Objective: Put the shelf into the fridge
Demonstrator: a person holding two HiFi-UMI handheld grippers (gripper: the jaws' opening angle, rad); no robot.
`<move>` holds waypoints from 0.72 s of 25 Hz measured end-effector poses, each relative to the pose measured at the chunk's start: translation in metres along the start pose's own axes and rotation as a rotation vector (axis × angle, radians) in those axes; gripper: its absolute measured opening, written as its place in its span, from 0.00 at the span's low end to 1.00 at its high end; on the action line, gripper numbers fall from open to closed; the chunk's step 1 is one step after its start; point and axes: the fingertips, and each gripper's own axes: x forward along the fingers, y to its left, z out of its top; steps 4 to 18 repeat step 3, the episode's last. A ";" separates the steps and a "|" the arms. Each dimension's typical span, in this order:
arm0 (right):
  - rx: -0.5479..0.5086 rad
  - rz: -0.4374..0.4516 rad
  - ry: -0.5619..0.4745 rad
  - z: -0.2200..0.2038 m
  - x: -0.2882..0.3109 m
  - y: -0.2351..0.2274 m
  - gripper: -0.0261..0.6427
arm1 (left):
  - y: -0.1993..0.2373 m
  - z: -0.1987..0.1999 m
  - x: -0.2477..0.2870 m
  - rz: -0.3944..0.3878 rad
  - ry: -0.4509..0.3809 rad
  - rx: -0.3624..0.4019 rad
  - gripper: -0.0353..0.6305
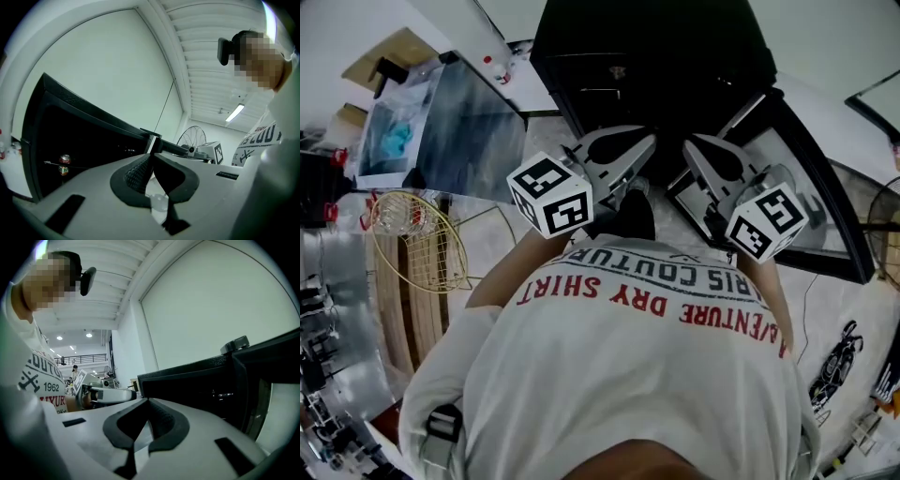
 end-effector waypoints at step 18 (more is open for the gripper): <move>0.015 -0.003 0.005 -0.006 0.003 -0.003 0.07 | 0.002 -0.003 0.003 -0.007 0.002 -0.004 0.12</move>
